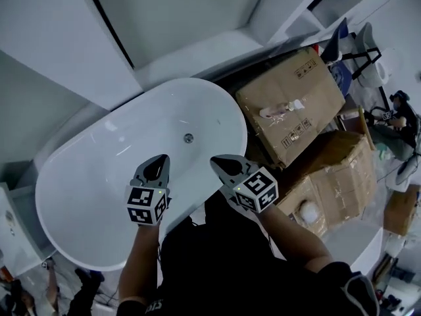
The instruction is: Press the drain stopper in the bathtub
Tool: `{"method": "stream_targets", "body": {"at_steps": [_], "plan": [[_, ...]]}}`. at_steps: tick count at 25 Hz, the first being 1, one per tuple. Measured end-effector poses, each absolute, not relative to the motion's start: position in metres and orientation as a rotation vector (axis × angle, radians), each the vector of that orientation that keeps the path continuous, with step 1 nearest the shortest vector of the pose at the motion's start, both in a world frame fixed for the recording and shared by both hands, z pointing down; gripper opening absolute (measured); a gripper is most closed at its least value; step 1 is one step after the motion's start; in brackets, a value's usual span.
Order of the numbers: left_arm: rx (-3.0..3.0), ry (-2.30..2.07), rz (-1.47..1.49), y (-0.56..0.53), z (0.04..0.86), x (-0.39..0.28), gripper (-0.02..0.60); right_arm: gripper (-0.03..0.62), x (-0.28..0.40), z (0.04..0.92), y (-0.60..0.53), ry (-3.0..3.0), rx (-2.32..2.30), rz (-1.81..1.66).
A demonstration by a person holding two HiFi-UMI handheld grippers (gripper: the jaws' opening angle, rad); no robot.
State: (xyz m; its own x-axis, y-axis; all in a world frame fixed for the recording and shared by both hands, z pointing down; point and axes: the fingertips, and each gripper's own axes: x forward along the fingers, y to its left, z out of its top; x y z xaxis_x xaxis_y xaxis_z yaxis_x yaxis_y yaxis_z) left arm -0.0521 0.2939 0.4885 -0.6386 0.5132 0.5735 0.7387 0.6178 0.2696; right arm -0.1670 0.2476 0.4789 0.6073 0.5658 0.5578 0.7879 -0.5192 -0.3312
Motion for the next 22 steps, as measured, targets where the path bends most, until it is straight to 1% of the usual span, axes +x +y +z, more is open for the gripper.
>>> {"method": "stream_targets", "body": {"at_steps": [5, 13, 17, 22], "plan": [[-1.081, -2.304, -0.758, 0.315, 0.529, -0.062, 0.015, 0.014, -0.171, 0.535, 0.282, -0.896, -2.285, -0.578], [-1.188, -2.182, -0.931, 0.328, 0.577, -0.07, 0.015, 0.014, -0.175, 0.596, 0.338, -0.786, -2.29, -0.679], [-1.161, -2.161, -0.986, 0.324, 0.617, -0.076, 0.015, 0.014, -0.172, 0.641, 0.343, -0.778, -2.246, -0.722], [-1.094, -2.149, -0.982, 0.337, 0.675, -0.067, 0.015, 0.014, -0.154, 0.706, 0.347, -0.764, -2.187, -0.776]]}}
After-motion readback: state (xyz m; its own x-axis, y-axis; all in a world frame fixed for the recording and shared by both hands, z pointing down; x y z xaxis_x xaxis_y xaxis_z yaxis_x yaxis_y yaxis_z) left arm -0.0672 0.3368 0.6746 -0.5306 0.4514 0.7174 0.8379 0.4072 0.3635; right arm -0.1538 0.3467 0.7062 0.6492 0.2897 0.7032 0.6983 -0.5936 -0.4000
